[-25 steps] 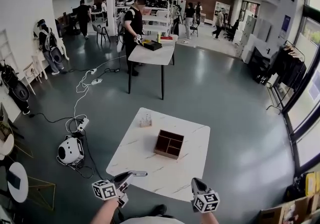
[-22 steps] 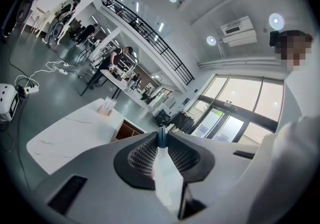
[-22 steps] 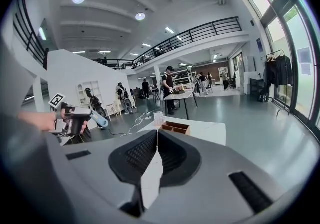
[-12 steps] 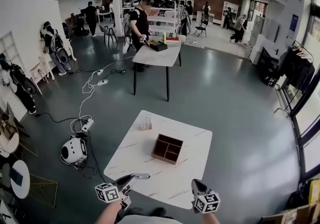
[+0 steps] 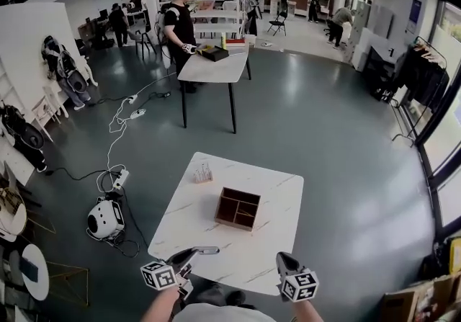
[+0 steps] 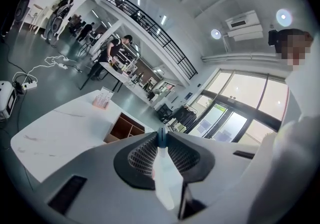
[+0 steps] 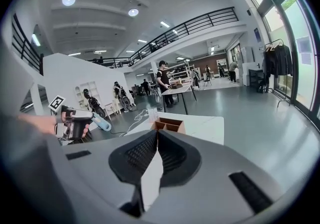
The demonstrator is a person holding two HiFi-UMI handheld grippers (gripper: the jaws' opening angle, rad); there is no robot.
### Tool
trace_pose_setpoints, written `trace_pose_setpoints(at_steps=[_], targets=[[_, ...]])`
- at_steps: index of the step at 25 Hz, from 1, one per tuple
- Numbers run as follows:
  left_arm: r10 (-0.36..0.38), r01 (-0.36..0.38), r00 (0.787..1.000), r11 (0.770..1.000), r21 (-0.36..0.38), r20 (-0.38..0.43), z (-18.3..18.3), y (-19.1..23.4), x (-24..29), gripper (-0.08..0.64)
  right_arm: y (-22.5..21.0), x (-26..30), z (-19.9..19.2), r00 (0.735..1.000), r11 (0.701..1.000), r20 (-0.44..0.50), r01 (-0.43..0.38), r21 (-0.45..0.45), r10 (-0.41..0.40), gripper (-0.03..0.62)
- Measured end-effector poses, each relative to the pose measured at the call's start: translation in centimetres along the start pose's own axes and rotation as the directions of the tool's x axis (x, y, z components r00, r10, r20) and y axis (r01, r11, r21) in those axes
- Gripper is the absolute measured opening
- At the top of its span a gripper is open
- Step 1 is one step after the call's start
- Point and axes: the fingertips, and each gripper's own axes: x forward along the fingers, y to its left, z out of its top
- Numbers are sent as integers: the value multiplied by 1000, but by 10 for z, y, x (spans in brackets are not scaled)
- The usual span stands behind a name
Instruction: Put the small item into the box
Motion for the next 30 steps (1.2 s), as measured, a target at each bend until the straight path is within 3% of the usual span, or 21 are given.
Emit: trace_pose_setpoints(at_steps=[4, 15, 30], targets=[[-12, 13, 999, 1000, 3, -47, 4, 13, 21, 69, -2, 9, -2, 999, 999, -23, 27, 17, -27, 26], [-83, 101, 982, 990, 102, -169, 29, 49, 105, 69, -7, 48, 6, 991, 990, -43, 131, 61, -128, 26], [-63, 145, 932, 967, 209, -356, -7, 110, 215, 69, -7, 67, -2, 952, 947, -115, 296, 125, -283, 26]])
